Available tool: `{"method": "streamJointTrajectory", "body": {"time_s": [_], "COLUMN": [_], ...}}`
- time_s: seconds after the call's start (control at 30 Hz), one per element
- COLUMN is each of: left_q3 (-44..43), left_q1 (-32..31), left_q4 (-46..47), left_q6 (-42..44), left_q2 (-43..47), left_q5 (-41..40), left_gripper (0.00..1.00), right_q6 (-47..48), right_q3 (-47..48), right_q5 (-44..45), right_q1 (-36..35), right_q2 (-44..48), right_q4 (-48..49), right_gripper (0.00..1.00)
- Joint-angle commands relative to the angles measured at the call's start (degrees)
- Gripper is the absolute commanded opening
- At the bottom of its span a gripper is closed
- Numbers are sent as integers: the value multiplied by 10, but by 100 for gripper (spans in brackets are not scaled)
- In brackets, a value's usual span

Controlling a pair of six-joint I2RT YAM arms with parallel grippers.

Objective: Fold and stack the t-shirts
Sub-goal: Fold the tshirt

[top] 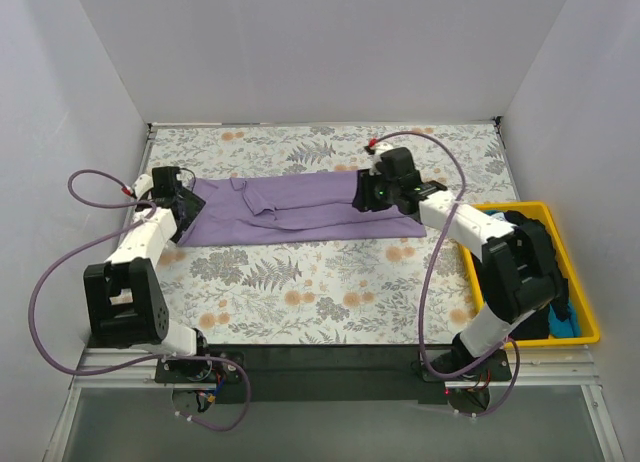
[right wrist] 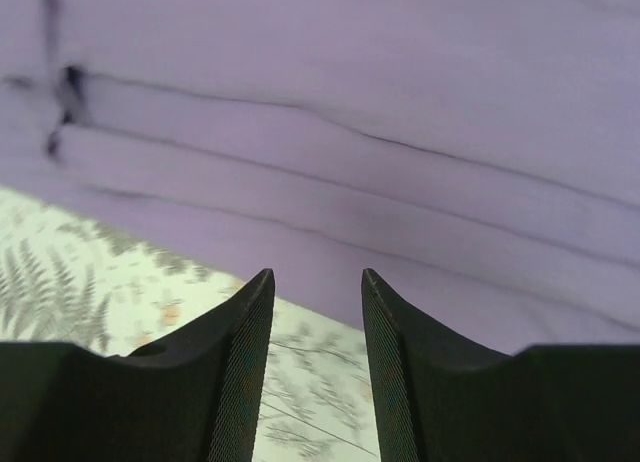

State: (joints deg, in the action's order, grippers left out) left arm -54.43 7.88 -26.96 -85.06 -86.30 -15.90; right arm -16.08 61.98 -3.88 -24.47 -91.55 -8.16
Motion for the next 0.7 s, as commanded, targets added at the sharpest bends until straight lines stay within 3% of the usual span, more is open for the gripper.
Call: {"method": "streamJointTrajectory", "body": {"time_s": [0.0,0.2,0.3,0.47,0.67], "left_q3": [-5,33,53,79,124], "left_q1": [-42,-179,-206,-222,-222], "left_q4": [-11,15,28,53,103], "left_q6": [38,67,68,98,122], "left_q2": [54,87,79,84,96], "left_q5": [9,43,56,55,49], "left_gripper": [72,70,63,60,60], "right_q6": [55,54,44,38,35], "right_q3": [56,145,166,203,229], "right_q5": [-65,-102,-109,-128,-113], "right_q1": [-66,-167,-192,-217,-223], "right_q2": [-63,-159,-195,-250,-285], "right_q4": [16,28,48,55,57], "right_gripper": [48,46,31,22,21]}}
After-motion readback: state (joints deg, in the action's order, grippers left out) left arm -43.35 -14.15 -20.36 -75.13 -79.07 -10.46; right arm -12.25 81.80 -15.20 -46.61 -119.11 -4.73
